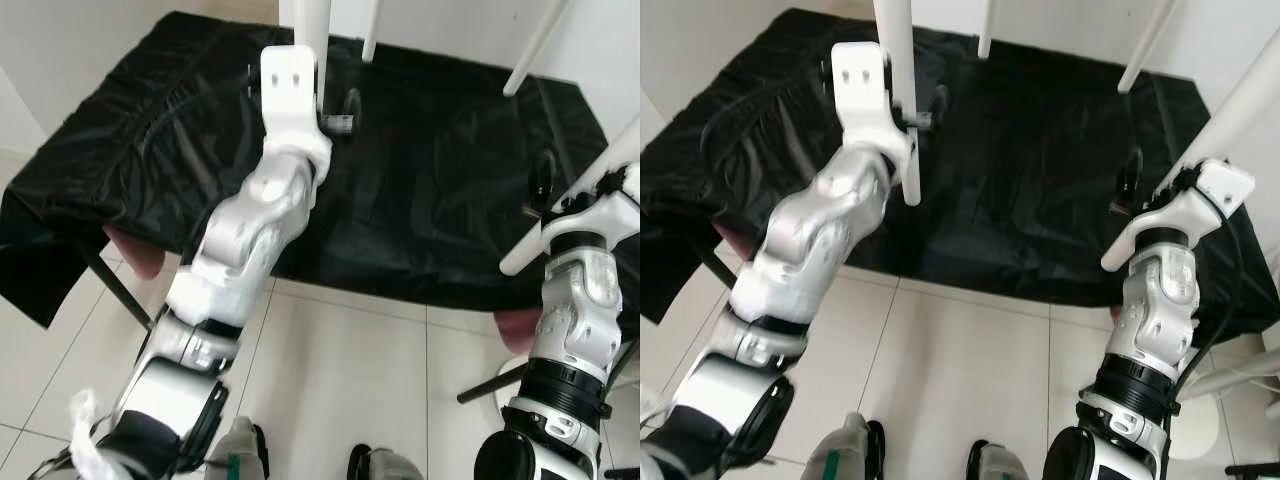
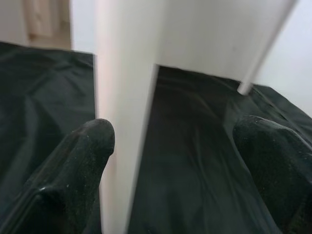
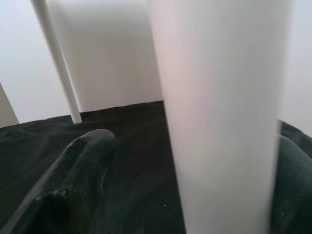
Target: Building children table
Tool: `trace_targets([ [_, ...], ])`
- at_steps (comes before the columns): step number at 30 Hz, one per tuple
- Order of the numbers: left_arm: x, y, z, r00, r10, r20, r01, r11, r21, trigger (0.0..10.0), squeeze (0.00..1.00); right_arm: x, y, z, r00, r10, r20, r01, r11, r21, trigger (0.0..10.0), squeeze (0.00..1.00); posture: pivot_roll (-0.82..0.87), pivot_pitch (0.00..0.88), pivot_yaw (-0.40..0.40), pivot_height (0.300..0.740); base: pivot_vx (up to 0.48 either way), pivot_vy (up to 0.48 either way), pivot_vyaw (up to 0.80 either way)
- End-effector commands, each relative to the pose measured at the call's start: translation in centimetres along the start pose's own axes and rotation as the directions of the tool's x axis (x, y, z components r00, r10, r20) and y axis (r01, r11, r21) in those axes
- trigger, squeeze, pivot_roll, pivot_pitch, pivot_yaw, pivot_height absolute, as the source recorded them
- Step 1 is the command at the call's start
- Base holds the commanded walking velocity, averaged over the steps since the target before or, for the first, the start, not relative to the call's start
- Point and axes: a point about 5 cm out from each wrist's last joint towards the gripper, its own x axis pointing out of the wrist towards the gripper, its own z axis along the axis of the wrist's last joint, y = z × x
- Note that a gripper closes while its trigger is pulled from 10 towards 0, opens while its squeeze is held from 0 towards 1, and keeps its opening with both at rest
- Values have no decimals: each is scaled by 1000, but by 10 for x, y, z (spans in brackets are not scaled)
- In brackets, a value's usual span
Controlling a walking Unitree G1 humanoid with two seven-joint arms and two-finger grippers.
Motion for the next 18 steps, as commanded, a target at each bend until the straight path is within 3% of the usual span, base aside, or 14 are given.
trace_targets([
  [1, -16, -25, -1, 889, -459, -12, 459, 888, 18, 10000, 0, -9, -3, 6, 997, -23, 67, 23, 1000, 7, 10000, 0, 92, 105, -50, 740, 0, 0, 0],
  [3, -35, -17, -15, 873, -483, -75, 485, 874, 17, 10000, 0, -25, -2, 8, 991, -62, 121, 61, 998, 16, 10000, 0, 93, 118, -45, 740, 0, 0, 0],
  [6, -41, -15, -20, 869, -486, -94, 489, 872, 14, 10000, 0, -30, -2, 8, 989, -75, 125, 74, 997, 15, 10000, 0, 93, 118, -45, 740, 0, 0, 0],
  [8, -54, -13, -27, 851, -509, -132, 515, 857, 18, 10000, 0, -39, -4, 6, 986, -115, 116, 114, 993, 19, 10000, 0, 91, 129, -35, 740, 0, 0, 0],
  [12, -59, -12, -31, 843, -517, -147, 526, 850, 24, 10000, 0, -43, -6, 7, 985, -131, 116, 130, 991, 15, 10000, 0, 90, 130, -33, 740, 0, 0, 0],
  [14, -70, -10, -39, 838, -516, -176, 529, 848, 33, 10000, 0, -54, -8, 6, 983, -145, 109, 146, 989, 0, 10000, 0, 88, 137, -22, 740, 0, 0, 0],
  [18, -78, -7, -45, 841, -509, -185, 523, 852, 34, 10000, 0, -63, -8, 4, 986, -140, 96, 142, 990, -14, 10000, 0, 87, 138, -21, 740, 0, 0, 0],
])
